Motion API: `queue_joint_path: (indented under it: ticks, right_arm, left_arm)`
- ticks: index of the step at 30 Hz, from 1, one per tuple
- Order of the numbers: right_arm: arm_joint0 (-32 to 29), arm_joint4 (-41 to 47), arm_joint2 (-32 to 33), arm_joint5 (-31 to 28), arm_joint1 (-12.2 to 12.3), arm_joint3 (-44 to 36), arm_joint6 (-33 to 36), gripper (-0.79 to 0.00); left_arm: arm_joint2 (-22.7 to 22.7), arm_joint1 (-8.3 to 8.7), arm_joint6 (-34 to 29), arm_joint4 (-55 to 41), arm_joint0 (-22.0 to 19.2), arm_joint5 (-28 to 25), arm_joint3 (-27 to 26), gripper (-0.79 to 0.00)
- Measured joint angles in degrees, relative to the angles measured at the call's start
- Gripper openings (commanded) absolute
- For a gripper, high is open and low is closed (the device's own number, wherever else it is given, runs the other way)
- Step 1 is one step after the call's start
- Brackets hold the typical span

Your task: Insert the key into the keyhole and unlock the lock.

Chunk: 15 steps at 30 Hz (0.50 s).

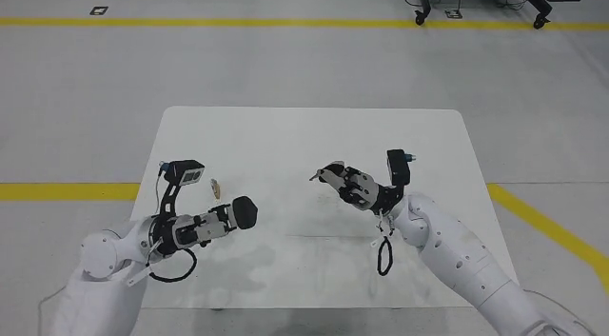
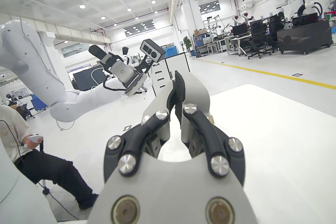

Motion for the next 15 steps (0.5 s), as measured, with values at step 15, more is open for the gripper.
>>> queue_joint_path:
  ticks: [15]
  right_arm:
    - [2.8,41.8,-8.6,0.0,-0.9,2.4,24.6,-0.785]
  left_arm:
    - [8.0,0.09,16.3,28.8,-6.6,-13.8,0.5,-0.028]
